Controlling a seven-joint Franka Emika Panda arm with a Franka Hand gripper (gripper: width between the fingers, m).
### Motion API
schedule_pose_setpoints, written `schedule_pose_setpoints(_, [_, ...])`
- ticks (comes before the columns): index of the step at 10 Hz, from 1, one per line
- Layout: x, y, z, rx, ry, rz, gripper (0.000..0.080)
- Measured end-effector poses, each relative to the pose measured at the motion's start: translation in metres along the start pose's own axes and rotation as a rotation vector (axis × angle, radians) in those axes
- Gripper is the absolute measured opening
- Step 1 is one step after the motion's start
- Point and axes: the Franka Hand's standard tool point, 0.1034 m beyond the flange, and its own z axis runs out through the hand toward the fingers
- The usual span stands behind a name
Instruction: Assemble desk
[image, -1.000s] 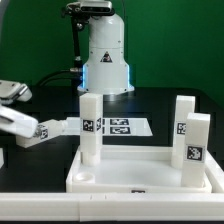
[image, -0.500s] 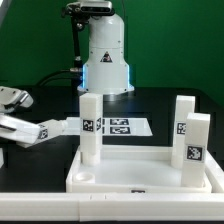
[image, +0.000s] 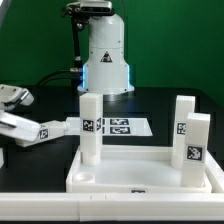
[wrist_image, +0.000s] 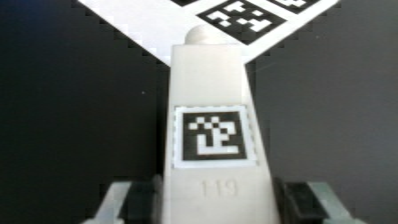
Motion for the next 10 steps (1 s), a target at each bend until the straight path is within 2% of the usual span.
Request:
schedule_pose_setpoints(1, [-0.017,-0.016,-0.026,0.003,0.049,-0.039,0.0283])
schedule_pose_setpoints(2, [-0.026,-0.031,-0.047,-0.010,0.149,-0.104,0.0283])
schedule_pose_setpoints(3, [-0.031,-0.041,-0.057,-0.033,0.275,-0.166,0.0283])
schedule_pose_setpoints(4, [-0.036,-0.037,-0.047,-0.026,0.299,-0.157,0.0284])
schedule_pose_setpoints(5, [-0.027,-0.035,-0.048,-0.031,0.351,-0.153,0.0284])
schedule_pose_setpoints(6, [-0.027,-0.043,-0.056,-0.042,0.417,-0.169,0.0284])
schedule_pose_setpoints(9, [-0.055,-0.117,-0.118,-0.081,0.736,-0.334,0.0284])
schedule_pose_setpoints(10, [-0.057,-0.122,-0.118,-0.080,0.804,-0.339,0.0284])
